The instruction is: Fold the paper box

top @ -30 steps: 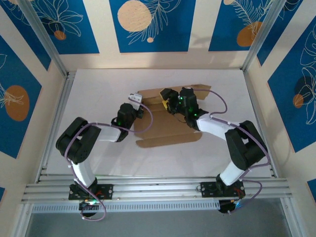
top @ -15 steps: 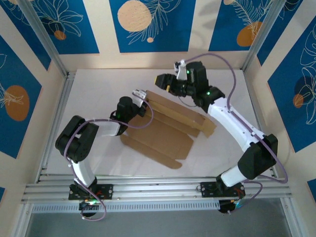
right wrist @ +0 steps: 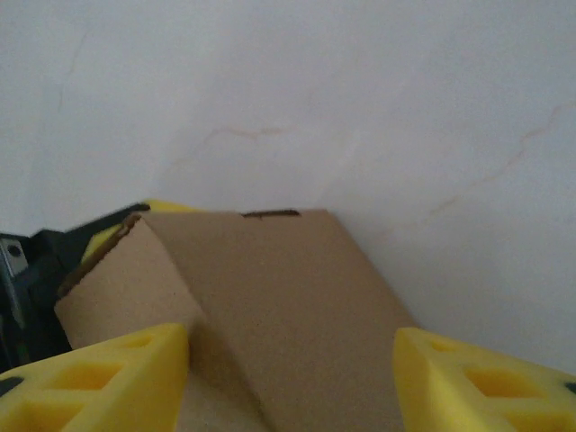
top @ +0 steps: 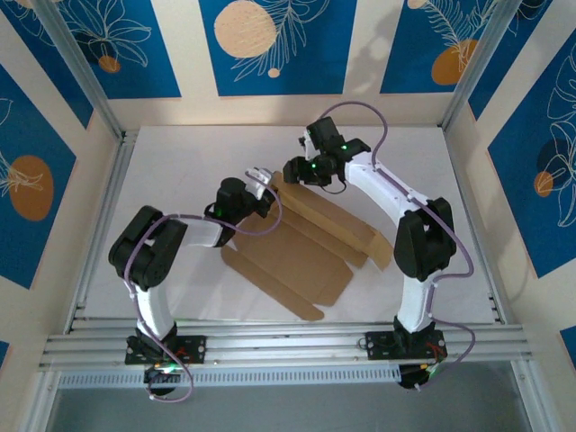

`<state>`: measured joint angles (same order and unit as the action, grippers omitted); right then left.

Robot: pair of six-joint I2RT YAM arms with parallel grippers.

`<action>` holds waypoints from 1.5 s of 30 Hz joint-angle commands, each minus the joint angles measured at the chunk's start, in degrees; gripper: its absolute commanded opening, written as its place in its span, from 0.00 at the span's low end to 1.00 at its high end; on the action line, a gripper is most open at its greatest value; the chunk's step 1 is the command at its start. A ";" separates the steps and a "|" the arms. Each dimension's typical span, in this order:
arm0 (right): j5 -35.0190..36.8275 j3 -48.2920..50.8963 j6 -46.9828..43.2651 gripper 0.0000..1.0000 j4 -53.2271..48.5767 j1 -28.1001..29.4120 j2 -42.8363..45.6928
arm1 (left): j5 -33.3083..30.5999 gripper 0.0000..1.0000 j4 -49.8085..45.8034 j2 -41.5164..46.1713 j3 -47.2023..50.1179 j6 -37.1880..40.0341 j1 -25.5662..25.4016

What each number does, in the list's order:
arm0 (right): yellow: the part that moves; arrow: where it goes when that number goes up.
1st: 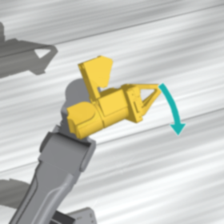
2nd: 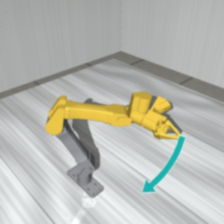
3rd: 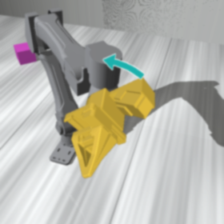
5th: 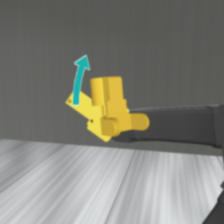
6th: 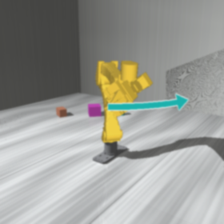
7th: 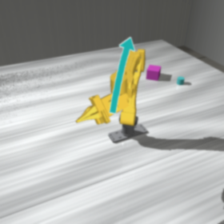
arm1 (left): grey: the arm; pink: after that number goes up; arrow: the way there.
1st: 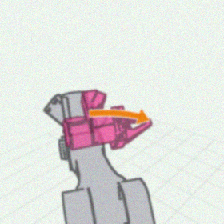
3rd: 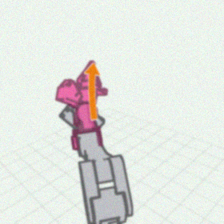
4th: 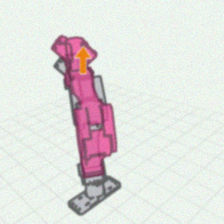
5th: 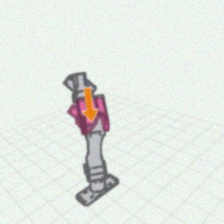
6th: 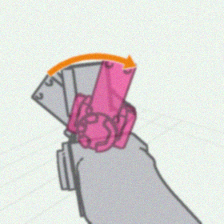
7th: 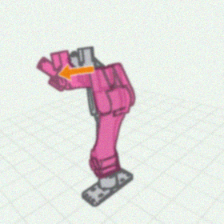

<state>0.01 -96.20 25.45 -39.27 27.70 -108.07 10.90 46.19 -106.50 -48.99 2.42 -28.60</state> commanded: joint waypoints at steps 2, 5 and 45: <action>-1.14 -0.18 -3.17 0.61 -1.17 0.39 -0.61 | 1.01 0.15 4.17 -1.08 0.10 -1.98 0.47; 0.68 -0.55 -4.43 0.58 -2.13 1.52 -2.17 | -1.12 0.17 2.93 -0.95 -0.11 -2.06 0.43; -18.15 5.97 2.70 0.50 6.74 2.34 -0.68 | -17.56 0.00 -22.07 -0.62 -6.64 -11.99 -1.50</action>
<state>-8.14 -91.96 25.74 -29.50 29.58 -108.84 -0.99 29.45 -106.54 -54.17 -6.00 -29.87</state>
